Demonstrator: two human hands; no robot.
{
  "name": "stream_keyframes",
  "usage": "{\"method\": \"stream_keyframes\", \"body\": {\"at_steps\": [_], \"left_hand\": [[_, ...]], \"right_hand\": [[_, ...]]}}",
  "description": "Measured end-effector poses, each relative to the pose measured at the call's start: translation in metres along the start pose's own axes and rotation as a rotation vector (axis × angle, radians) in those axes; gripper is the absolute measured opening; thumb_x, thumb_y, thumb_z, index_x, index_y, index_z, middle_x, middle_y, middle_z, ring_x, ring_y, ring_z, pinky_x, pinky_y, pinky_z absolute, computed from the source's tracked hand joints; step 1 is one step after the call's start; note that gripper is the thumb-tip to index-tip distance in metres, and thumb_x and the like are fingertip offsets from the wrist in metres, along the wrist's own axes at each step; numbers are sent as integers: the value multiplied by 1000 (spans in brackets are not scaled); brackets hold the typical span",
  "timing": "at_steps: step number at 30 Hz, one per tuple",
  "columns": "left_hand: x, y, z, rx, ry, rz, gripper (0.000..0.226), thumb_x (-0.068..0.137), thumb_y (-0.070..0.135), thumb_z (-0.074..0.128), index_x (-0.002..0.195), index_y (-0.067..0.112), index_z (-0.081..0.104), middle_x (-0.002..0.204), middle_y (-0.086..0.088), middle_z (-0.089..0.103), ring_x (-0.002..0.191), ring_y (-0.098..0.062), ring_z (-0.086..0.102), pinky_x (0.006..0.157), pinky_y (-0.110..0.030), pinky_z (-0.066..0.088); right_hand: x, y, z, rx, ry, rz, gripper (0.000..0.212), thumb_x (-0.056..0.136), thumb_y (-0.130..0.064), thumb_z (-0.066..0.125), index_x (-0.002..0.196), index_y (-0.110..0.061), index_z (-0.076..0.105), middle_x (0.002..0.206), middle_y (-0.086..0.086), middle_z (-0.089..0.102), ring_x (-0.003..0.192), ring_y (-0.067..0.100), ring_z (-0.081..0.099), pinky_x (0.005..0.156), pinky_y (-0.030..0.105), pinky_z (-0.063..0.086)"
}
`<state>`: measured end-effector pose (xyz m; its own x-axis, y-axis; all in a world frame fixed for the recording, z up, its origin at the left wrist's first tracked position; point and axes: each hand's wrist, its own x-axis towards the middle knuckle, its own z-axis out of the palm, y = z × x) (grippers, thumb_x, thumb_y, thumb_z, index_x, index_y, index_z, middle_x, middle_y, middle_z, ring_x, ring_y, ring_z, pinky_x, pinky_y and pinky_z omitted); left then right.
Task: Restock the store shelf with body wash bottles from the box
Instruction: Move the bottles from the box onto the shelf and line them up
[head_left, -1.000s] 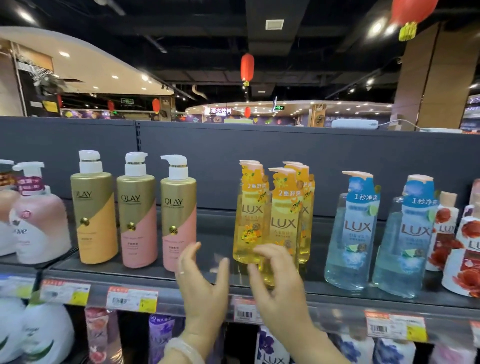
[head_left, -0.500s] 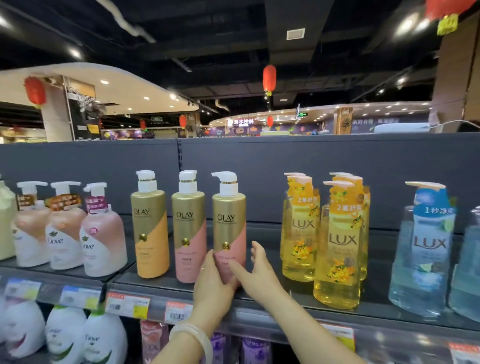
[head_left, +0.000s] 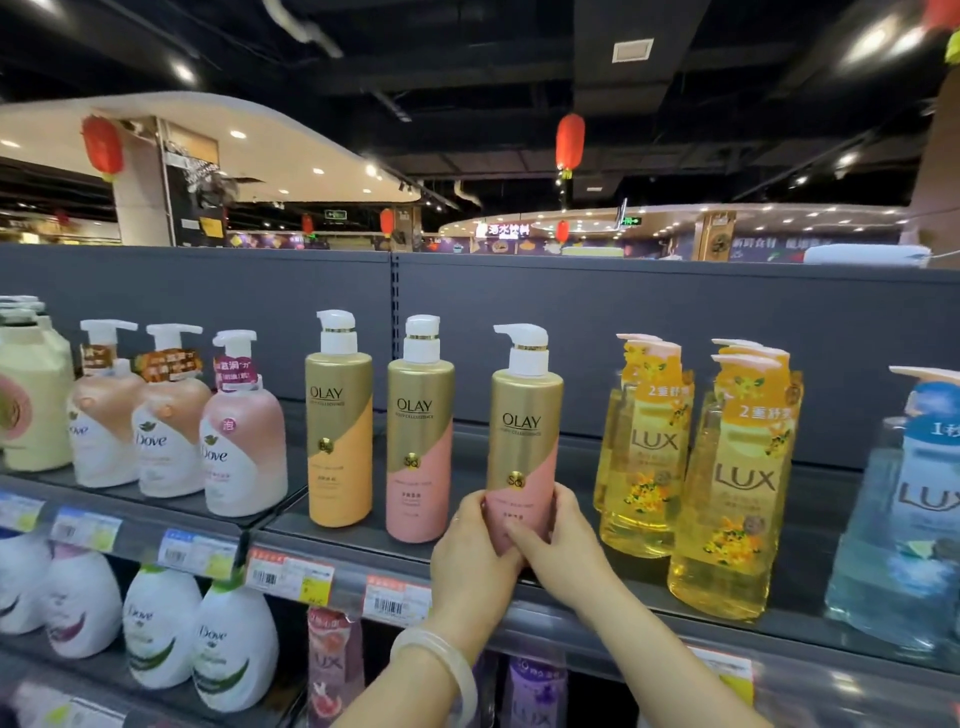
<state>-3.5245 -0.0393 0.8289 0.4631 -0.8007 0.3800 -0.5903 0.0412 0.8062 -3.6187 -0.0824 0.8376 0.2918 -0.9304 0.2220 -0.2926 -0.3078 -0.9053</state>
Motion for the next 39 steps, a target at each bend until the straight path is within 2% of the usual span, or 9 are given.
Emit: {"method": "stream_keyframes", "body": {"at_steps": [5,8,11,13,17,20,24,36,39], "left_hand": [[2,-1,4,-13,-29,45,46,80,28,65,121,25,46,115,8,59,106,-13,57,82,-22,42],[-4,-9,0,-58,0,98,56,80,20,67,130,22,43,121,12,47,117,-11,48,97,-25,41],[-10,-17,-16,-211,342,241,50,75,11,66,119,22,45,118,7,47,115,-9,43,100,-29,36],[-1,-20,-28,-226,498,127,58,74,10,71,124,15,43,124,-1,44,123,-18,39,103,-32,32],[37,-32,-40,-140,294,-143,98,62,34,84,139,7,29,138,-12,41,130,-29,39,108,-47,35],[42,-37,-39,-58,188,-135,81,64,37,81,129,11,41,122,-4,54,114,-24,53,93,-36,46],[40,-37,-42,-6,219,-100,64,69,32,79,121,15,46,104,4,51,105,-21,55,80,-27,39],[29,-45,-44,-52,165,-24,87,67,36,80,139,16,34,133,0,46,126,-18,44,106,-37,38],[21,-50,-53,-190,349,63,78,76,25,75,140,14,33,137,0,39,131,-17,36,111,-38,32]], "right_hand": [[-3,3,-1,13,20,-19,61,85,-24,66,136,-23,34,123,-7,55,107,8,53,94,28,48],[-4,6,-1,58,15,-9,69,81,-28,71,138,-24,33,118,-10,54,107,8,55,91,26,49],[-3,6,-2,98,38,-2,79,77,-28,75,141,-22,28,116,-11,52,108,9,55,95,29,48],[-2,4,0,108,54,-3,84,74,-30,77,141,-22,26,115,-14,52,107,8,54,94,29,47],[-1,1,6,61,84,-31,80,71,-31,79,135,-27,30,110,-16,53,103,7,54,83,22,45],[1,-1,8,34,109,-22,78,72,-31,79,133,-25,32,109,-13,52,102,9,53,82,23,44],[1,-1,7,23,108,-16,74,74,-30,78,132,-24,34,107,-12,52,99,9,52,79,22,43],[-1,-1,8,-3,111,-16,73,75,-31,77,133,-23,33,116,-7,55,101,11,52,82,24,42],[-3,-2,6,-16,101,-10,77,73,-29,79,134,-23,33,109,-11,52,99,10,51,81,23,41]]}}
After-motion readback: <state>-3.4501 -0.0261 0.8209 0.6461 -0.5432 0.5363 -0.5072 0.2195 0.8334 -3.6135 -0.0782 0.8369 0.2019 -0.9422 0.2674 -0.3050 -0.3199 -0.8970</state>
